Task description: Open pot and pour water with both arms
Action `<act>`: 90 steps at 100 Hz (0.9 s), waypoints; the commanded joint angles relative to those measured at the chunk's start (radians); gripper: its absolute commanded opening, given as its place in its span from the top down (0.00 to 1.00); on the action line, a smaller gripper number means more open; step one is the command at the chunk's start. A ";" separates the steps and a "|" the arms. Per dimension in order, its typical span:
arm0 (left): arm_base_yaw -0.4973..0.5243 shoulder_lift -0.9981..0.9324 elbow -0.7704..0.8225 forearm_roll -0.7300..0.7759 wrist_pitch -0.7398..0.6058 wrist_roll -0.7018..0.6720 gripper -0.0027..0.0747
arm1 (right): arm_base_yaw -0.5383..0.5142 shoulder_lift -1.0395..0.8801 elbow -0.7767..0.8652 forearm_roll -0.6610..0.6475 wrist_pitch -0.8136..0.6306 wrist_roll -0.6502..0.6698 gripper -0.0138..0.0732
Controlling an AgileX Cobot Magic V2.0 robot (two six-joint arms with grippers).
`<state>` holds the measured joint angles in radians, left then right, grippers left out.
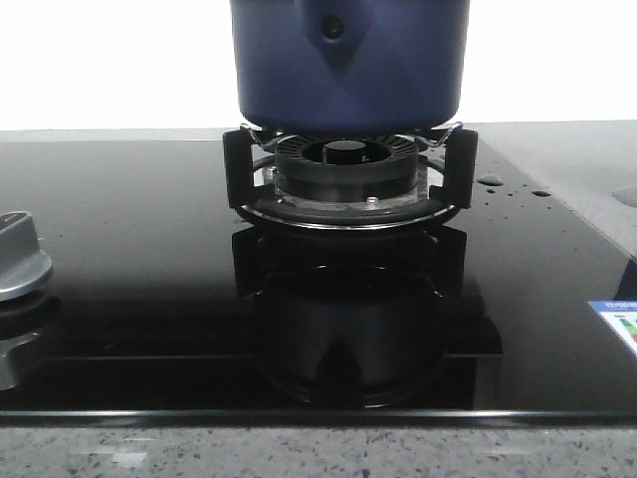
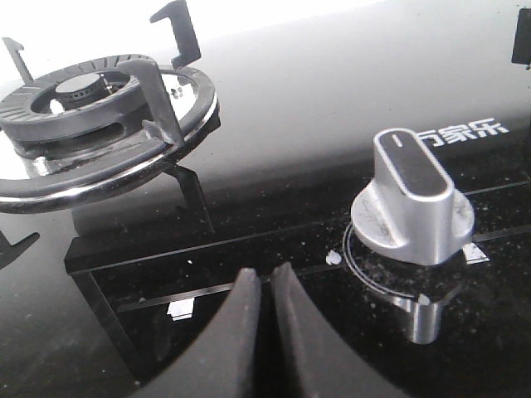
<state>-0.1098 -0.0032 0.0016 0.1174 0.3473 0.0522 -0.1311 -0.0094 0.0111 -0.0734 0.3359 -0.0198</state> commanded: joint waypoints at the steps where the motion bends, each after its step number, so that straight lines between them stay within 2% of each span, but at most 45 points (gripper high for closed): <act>1: 0.002 -0.029 0.044 0.053 -0.022 -0.010 0.99 | -0.007 -0.019 0.029 0.003 -0.014 -0.004 0.92; 17: 0.002 -0.029 0.044 0.077 -0.022 -0.010 0.99 | -0.007 -0.019 0.029 0.001 -0.014 -0.004 0.92; 23: 0.002 -0.029 0.044 0.080 -0.022 -0.010 0.99 | -0.007 -0.019 0.029 -0.044 -0.039 -0.004 0.92; 30: 0.002 -0.029 0.044 0.123 -0.022 -0.010 0.99 | -0.007 -0.019 0.029 -0.118 -0.124 -0.004 0.92; 36: 0.002 -0.029 0.044 0.156 -0.022 -0.010 0.99 | -0.007 -0.019 0.029 -0.105 -0.230 -0.002 0.92; 45: 0.002 -0.029 0.044 0.169 -0.022 -0.010 0.99 | -0.007 -0.019 0.029 -0.014 -0.376 0.047 0.92; 47: 0.002 -0.029 0.044 0.177 -0.022 -0.010 0.99 | -0.007 -0.019 0.029 0.038 -0.413 0.071 0.92; 54: 0.002 -0.029 0.044 0.221 -0.022 -0.010 0.99 | -0.007 -0.019 0.029 0.123 -0.475 0.116 0.92; 63: 0.002 -0.029 0.044 0.252 -0.029 -0.010 0.99 | -0.007 -0.019 0.029 0.229 -0.455 0.119 0.92; 68: 0.002 -0.029 0.044 0.247 -0.046 -0.010 0.99 | -0.007 -0.019 0.029 0.234 -0.445 0.119 0.92; 77: 0.002 -0.029 0.044 0.210 -0.131 -0.010 0.99 | -0.007 -0.019 0.029 0.244 -0.441 0.119 0.92; 90: 0.002 -0.029 0.044 0.139 -0.371 -0.010 0.99 | -0.007 -0.019 0.029 0.245 -0.445 0.119 0.92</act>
<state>-0.1098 -0.0032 0.0016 0.3086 0.2020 0.0522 -0.1311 -0.0094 0.0159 0.1675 -0.0327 0.0990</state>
